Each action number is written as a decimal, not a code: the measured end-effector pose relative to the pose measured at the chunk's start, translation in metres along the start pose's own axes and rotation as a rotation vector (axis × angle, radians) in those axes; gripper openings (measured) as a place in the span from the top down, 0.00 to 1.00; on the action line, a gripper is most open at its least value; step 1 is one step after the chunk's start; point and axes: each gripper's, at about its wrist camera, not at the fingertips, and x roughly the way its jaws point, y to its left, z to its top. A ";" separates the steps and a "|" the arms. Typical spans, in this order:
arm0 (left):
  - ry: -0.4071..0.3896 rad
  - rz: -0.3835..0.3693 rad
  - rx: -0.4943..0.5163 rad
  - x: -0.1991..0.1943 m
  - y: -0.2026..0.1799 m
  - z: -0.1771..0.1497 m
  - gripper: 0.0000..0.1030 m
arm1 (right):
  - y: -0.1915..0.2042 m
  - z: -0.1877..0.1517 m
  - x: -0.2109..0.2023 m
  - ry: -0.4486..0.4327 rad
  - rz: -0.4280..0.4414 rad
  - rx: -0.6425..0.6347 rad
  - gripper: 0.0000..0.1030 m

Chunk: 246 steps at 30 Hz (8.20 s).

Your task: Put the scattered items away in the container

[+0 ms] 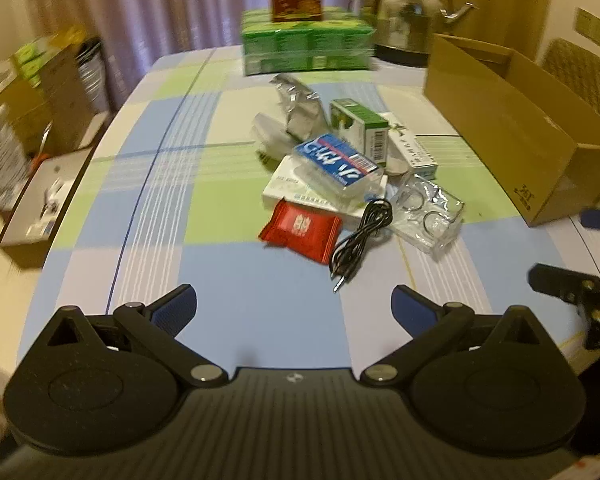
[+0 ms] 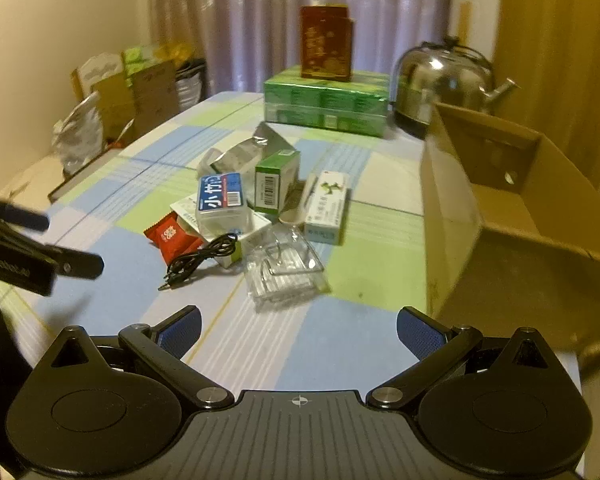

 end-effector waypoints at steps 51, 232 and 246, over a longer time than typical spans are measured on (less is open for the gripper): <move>0.073 -0.270 0.445 0.100 -0.048 0.019 0.89 | -0.036 0.020 0.105 0.107 0.171 -0.071 0.51; 0.102 -0.175 0.350 0.112 0.035 0.034 0.59 | 0.031 0.097 0.153 0.120 0.187 -0.026 0.25; 0.096 -0.172 0.297 0.107 0.052 0.036 0.59 | 0.049 0.103 0.193 0.183 0.125 -0.056 0.48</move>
